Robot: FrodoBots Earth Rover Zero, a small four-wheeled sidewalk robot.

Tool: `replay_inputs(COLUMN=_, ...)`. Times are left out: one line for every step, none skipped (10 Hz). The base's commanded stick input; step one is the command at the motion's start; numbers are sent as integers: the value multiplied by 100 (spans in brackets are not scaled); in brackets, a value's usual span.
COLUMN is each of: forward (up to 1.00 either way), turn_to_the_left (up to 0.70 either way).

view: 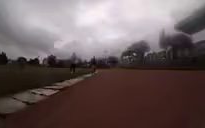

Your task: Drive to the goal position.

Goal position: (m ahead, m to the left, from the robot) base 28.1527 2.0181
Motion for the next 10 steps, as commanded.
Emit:
replay_inputs(forward=70, turn_to_the_left=-2)
replay_inputs(forward=70, turn_to_the_left=-13)
replay_inputs(forward=70, turn_to_the_left=-23)
replay_inputs(forward=70, turn_to_the_left=-30)
replay_inputs(forward=70, turn_to_the_left=1)
replay_inputs(forward=70, turn_to_the_left=4)
replay_inputs(forward=70, turn_to_the_left=7)
replay_inputs(forward=70, turn_to_the_left=0)
replay_inputs(forward=70, turn_to_the_left=2)
replay_inputs(forward=70, turn_to_the_left=6)
